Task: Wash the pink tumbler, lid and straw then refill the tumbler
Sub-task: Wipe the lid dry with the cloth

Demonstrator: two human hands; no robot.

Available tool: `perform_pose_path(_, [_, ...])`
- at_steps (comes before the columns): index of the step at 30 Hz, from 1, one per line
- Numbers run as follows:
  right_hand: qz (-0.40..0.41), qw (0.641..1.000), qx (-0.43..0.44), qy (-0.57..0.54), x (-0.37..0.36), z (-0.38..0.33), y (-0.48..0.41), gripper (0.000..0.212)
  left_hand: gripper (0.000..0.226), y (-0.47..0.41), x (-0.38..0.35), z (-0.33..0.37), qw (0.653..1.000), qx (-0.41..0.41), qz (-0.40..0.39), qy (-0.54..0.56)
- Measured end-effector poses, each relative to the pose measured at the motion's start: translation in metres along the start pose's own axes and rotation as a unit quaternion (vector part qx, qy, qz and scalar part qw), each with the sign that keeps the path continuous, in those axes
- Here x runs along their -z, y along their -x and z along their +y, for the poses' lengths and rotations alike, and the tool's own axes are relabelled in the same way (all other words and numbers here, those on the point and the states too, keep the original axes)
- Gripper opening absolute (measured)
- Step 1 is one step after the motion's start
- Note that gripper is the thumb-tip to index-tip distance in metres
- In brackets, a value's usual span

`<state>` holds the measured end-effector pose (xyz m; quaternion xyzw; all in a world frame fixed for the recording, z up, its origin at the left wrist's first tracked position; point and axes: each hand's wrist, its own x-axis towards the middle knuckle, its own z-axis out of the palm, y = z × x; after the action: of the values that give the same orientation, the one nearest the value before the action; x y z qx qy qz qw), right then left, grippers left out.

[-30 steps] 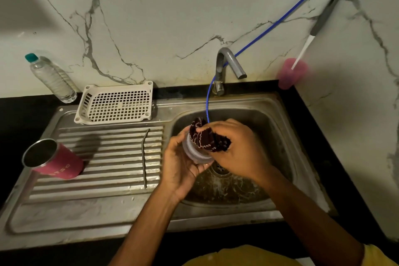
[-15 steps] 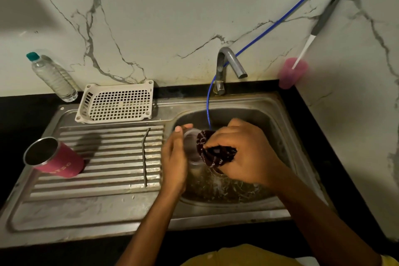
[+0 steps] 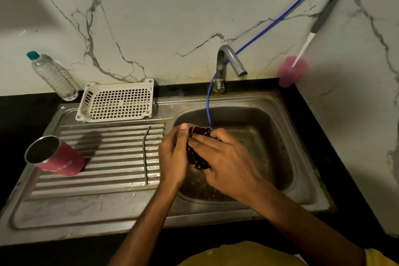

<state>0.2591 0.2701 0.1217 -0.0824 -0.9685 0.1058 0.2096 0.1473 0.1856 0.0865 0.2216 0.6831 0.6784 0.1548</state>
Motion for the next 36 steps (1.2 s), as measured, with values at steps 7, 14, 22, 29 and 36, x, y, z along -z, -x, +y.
perform_pose_path(7, [-0.149, 0.977, 0.117, -0.100, 0.011, 0.021, -0.008, 0.041, 0.046, -0.020, 0.019, -0.001, 0.983, -0.104, -0.067, -0.133])
perform_pose_path(14, [-0.228, 0.934, 0.241, 0.132, 0.051, 0.032, -0.039, 0.037, 0.043, -0.017, 0.001, 0.005, 0.995, -0.028, -0.013, -0.093])
perform_pose_path(22, [-0.090, 0.960, 0.150, 0.220, 0.025, 0.014, -0.024, 0.043, 0.045, -0.030, 0.012, 0.016, 0.991, -0.033, -0.011, -0.126])
perform_pose_path(29, [-0.120, 0.965, 0.019, 0.231, 0.017, -0.037, -0.037, 0.016, 0.038, -0.035, 0.020, 0.011, 0.983, -0.117, 0.065, -0.126])
perform_pose_path(36, [-0.272, 0.957, -0.095, -0.017, 0.050, -0.036, -0.066, 0.030, 0.034, -0.031, 0.016, -0.004, 0.983, -0.133, 0.115, -0.057])
